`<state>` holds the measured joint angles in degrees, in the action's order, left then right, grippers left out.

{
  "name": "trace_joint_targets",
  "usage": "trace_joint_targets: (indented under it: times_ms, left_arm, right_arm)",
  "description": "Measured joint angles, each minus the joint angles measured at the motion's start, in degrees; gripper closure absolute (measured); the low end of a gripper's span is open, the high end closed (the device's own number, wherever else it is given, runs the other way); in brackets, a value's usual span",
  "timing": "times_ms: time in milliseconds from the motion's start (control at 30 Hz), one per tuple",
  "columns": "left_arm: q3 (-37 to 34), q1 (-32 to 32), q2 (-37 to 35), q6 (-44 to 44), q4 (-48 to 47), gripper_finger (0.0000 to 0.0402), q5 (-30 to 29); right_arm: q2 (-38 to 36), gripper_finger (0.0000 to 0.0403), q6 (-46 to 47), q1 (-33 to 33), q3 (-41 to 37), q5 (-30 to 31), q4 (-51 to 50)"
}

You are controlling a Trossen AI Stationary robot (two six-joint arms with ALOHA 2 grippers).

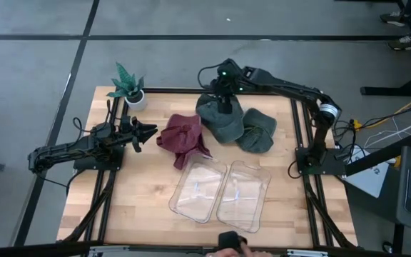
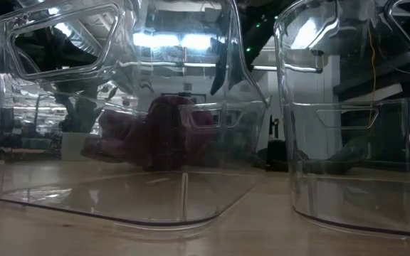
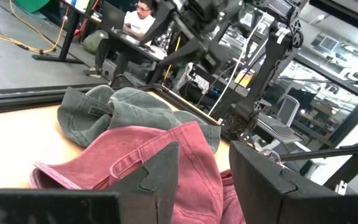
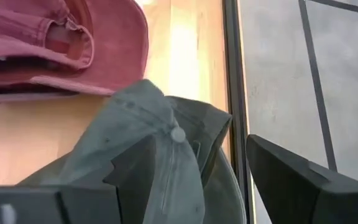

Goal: Pick & Place hat
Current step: Put the top gray cap into the right transparent bin

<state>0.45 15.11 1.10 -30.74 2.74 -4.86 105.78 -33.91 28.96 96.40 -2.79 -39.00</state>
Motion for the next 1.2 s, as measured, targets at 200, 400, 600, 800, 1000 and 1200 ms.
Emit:
trace_joint_targets:
  times_ms: [200,400,600,800,1000,1200]
  left_arm:
    - [0.0,0.0,0.0,0.0,0.0,0.0265,0.0]
    - [0.0,0.0,0.0,0.0,0.0,0.0265,0.0]
    - [0.0,0.0,0.0,0.0,0.0,0.0265,0.0]
    - [0.0,0.0,0.0,0.0,0.0,0.0265,0.0]
    - [0.0,0.0,0.0,0.0,0.0,0.0265,0.0]
    - [0.0,0.0,0.0,0.0,0.0,0.0265,0.0]
  right_arm:
    - [6.1,0.0155,0.3,-0.1,5.2,-0.4,-3.1]
    - [10.2,0.0155,0.8,-0.1,7.6,-2.3,-5.1]
    - [12.9,0.0159,2.1,0.1,7.6,-4.9,-5.2]
    - [15.3,0.018,2.1,0.9,7.6,-4.9,-5.2]
    - [16.9,0.0196,2.0,1.8,7.6,-4.8,-5.0]
    - [18.1,0.0198,2.0,2.5,7.6,-4.8,-5.0]
